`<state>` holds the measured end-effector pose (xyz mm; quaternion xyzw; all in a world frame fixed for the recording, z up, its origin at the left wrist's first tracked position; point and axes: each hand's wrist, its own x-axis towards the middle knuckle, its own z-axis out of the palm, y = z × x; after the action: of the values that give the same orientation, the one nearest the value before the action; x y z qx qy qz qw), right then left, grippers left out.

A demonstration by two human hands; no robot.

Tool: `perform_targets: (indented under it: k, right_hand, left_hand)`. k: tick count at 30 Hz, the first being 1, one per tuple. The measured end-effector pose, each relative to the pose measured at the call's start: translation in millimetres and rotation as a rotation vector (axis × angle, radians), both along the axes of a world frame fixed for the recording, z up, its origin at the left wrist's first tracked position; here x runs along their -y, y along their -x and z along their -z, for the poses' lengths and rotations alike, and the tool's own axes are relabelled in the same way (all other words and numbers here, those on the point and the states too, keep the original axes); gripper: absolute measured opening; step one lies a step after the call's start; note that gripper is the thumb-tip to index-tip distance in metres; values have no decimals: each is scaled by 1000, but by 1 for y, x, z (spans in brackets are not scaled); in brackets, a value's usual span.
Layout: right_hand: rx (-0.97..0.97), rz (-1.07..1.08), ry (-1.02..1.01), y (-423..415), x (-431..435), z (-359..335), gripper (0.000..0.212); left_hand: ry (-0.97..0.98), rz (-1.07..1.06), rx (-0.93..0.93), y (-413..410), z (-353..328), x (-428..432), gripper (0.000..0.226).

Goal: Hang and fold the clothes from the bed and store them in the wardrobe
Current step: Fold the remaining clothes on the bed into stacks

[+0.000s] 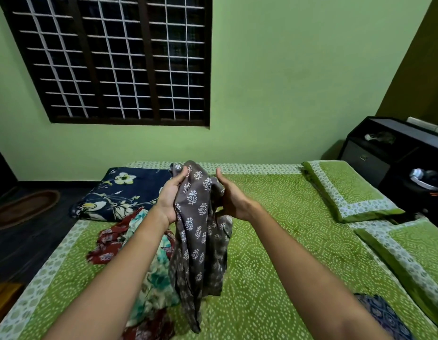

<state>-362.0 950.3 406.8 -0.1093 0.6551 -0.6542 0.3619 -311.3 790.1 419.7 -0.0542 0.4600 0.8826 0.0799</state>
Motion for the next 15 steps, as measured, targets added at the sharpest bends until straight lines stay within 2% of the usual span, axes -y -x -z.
perform_targets:
  k: [2,4,5,6,8,10,12,15]
  right_hand:
    - [-48,28,50,-1,5,-7,78]
    - [-81,69,111,-2,3,-14,39]
    - [-80,64,125,-2,0,-18,26]
    - [-69,42,120,0,-2,-20,23]
    - [-36,8,80,0,-4,-23,31]
    - [-42,22,44,-3,-2,-20,37]
    - [-44,75,49,-2,2,-9,43]
    - [18,120,95,-1,5,-1,52]
  left_hand:
    - [-7,-24,-25,0,-5,6,41]
    - [28,-38,-58,0,-7,13,41]
    - [63,-44,-75,0,-9,15,42]
    - [105,-49,-91,-2,-12,17,46]
    - [197,-70,-120,-3,-18,19,50]
    - [263,-129,-148,-4,-23,18,44]
    - [248,-162,-177,-4,-23,18,40]
    - [165,-183,-158,-5,-17,22,54]
